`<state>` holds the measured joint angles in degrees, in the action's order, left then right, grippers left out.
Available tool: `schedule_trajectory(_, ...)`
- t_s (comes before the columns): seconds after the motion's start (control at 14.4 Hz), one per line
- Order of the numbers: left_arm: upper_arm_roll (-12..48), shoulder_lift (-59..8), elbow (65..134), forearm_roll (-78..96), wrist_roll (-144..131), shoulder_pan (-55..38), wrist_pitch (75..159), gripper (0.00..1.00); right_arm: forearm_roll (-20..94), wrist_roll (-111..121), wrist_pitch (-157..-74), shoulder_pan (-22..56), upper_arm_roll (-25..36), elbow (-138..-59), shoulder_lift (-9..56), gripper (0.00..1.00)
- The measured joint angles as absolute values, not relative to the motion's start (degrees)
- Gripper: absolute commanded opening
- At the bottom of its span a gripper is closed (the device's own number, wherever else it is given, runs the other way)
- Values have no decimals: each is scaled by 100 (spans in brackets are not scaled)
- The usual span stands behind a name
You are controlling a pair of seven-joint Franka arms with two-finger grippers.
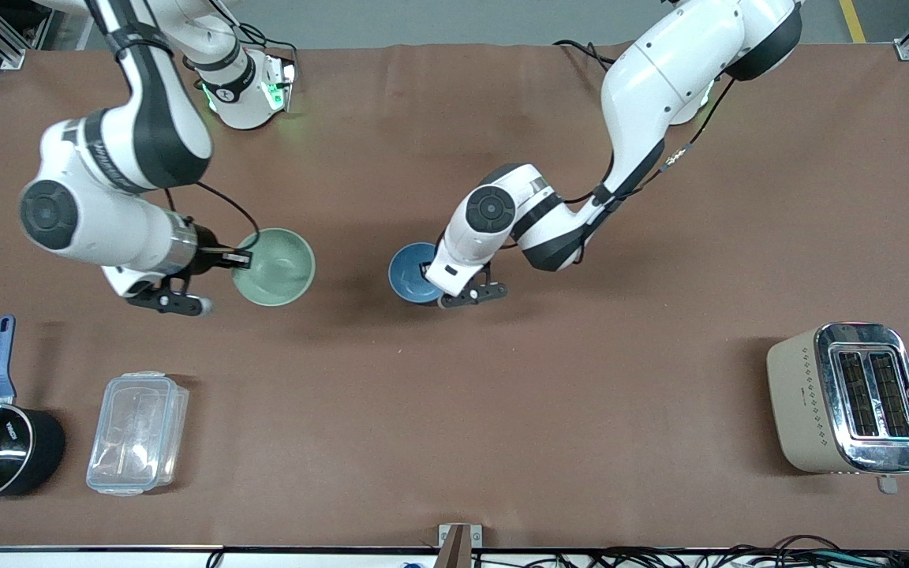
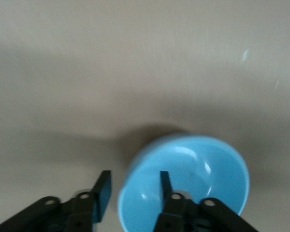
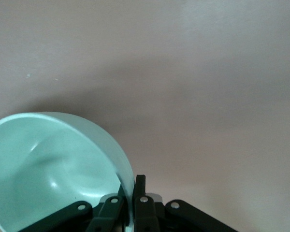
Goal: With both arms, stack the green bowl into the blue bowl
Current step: 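Slide the blue bowl with the left gripper toward the green bowl, then release the blue bowl and raise the left gripper away, then lower the green bowl into the blue bowl while the left gripper retracts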
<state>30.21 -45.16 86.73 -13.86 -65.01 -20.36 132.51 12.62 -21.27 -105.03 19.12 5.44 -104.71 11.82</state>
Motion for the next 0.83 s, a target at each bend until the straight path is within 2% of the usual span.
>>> schedule_trajectory(0.35, 2895, -3121, 8099, -1392, -5720, -999, 11297, 100, 1449, -3248, -11382, 2928, 465, -10463, 1594, 0)
schedule_trajectory(0.63, 2876, -2420, 8094, -1393, -4386, -112, 10662, 100, 1453, -4110, -12294, 3629, 454, -10470, 2201, 2)
schedule_trajectory(0.83, 2874, -2070, 8095, -1392, -3140, 560, 10372, 100, 1454, -4226, -12539, 3788, 455, -10496, 2505, 2)
